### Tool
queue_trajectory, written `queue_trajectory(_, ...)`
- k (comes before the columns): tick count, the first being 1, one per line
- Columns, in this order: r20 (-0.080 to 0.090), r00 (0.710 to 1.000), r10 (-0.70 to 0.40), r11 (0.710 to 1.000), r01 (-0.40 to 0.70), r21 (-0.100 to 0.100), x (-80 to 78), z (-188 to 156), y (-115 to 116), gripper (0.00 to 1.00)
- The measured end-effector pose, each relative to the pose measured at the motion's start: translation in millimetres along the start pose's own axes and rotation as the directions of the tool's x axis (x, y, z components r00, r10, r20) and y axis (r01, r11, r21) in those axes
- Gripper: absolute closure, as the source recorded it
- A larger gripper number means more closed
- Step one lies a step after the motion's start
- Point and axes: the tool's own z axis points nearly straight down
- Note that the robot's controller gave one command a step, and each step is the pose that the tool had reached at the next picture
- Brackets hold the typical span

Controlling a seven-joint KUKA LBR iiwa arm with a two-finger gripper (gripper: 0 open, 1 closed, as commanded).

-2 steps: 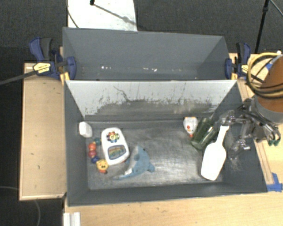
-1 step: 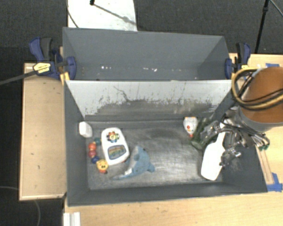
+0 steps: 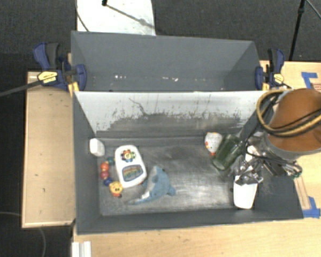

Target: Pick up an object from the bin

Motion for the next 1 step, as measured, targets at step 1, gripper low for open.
queue_trajectory(1, 0.000, 1.000, -0.002, 1.000, 0.002, 0.000, 0.0, 0.0, 0.0, 1.00)
